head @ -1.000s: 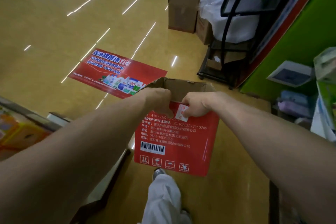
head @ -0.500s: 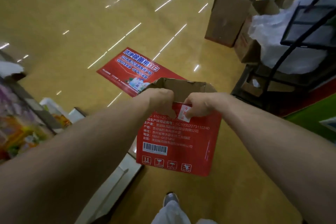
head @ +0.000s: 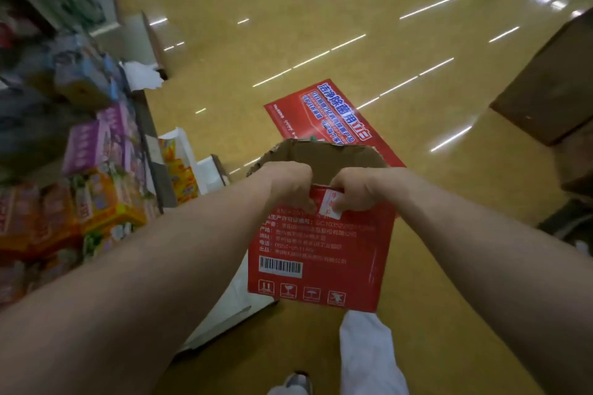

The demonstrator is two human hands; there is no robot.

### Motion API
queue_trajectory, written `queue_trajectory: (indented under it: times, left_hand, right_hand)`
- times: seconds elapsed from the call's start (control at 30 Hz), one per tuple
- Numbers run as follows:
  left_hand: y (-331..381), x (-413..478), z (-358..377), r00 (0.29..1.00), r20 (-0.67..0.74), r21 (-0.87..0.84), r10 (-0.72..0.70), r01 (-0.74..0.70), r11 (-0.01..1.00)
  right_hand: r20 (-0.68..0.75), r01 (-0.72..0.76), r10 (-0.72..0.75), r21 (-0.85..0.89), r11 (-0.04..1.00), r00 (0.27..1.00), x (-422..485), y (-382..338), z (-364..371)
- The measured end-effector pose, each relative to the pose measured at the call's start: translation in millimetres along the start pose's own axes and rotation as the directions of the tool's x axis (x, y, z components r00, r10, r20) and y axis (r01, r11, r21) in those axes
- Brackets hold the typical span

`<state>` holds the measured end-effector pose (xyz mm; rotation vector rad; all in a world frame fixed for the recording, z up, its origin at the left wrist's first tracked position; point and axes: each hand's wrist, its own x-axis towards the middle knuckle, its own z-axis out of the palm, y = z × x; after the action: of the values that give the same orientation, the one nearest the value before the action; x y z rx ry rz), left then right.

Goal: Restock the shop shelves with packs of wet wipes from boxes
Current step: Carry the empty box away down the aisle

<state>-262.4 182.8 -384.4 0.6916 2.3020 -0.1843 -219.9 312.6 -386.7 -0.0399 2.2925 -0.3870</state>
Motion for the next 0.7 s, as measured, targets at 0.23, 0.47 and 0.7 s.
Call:
queue_trajectory:
  times: [0.23, 0.47, 0.7]
  left_hand:
    - [2, 57, -10, 0.992, 0.013, -0.126, -0.128, 0.128, 0.984]
    - [8, 118, 15, 0.974, 0.046, -0.309, -0.222, 0.225, 0.924]
    - [-30, 171, 56, 0.947, 0.094, -0.246, -0.307, 0.32, 0.915]
  right_hand:
    - [0.066, 0.124, -0.115, -0.153, 0.981, 0.991, 57, 36, -36]
    - [0.153, 0.19, -0.154, -0.258, 0.947, 0.976, 116, 68, -46]
    - [0.124, 0.273, -0.245, -0.334, 0.902, 0.961, 199, 66, -12]
